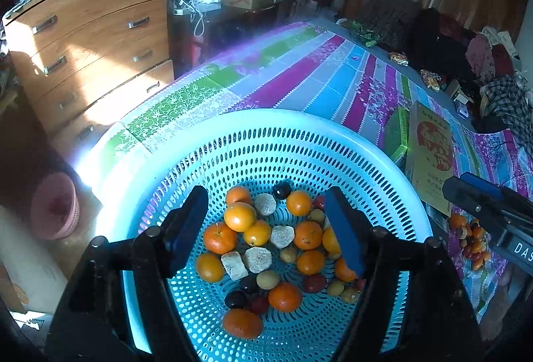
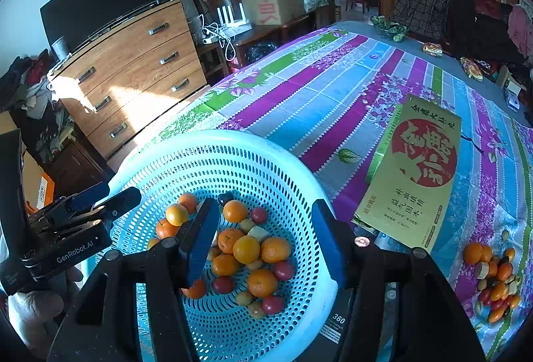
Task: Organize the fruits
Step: 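Move both tools back toward the fruit pile on the bed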
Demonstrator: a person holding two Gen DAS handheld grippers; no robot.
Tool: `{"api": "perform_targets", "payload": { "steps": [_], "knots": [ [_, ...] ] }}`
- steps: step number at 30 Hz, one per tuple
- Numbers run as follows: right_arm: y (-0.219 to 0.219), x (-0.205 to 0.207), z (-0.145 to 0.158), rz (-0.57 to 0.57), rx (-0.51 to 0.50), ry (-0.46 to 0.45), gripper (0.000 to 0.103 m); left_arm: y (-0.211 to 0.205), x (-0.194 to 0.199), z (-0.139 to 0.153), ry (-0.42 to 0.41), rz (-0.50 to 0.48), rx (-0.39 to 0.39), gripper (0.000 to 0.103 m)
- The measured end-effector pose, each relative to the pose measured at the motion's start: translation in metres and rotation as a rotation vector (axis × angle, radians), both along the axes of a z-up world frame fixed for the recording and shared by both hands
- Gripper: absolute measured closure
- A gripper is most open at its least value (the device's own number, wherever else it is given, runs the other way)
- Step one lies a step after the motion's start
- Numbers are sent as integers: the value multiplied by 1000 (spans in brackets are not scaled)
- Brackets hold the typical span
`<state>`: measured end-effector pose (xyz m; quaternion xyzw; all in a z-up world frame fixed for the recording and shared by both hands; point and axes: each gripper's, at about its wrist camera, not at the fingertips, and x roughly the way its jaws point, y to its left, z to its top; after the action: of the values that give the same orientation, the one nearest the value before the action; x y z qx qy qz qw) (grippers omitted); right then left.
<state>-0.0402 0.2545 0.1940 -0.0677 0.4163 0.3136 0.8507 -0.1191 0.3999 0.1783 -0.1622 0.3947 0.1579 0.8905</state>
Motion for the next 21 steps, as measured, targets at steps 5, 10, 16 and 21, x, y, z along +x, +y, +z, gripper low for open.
{"api": "perform_targets", "payload": {
  "steps": [5,10,16,21],
  "knots": [
    [-17,-14,7,-20,43,-26,38,-9,-1,5,-19,-8,-5,27],
    [-40,-28,14,-51,54,-68,35,-29,5,12,-39,-43,-5,26],
    [-74,-41,27,-103,61,-151,25,-60,9,24,-74,-92,7,21],
    [-118,-57,35,-168,80,-251,13,-92,12,33,-99,-139,21,20]
  ]
}}
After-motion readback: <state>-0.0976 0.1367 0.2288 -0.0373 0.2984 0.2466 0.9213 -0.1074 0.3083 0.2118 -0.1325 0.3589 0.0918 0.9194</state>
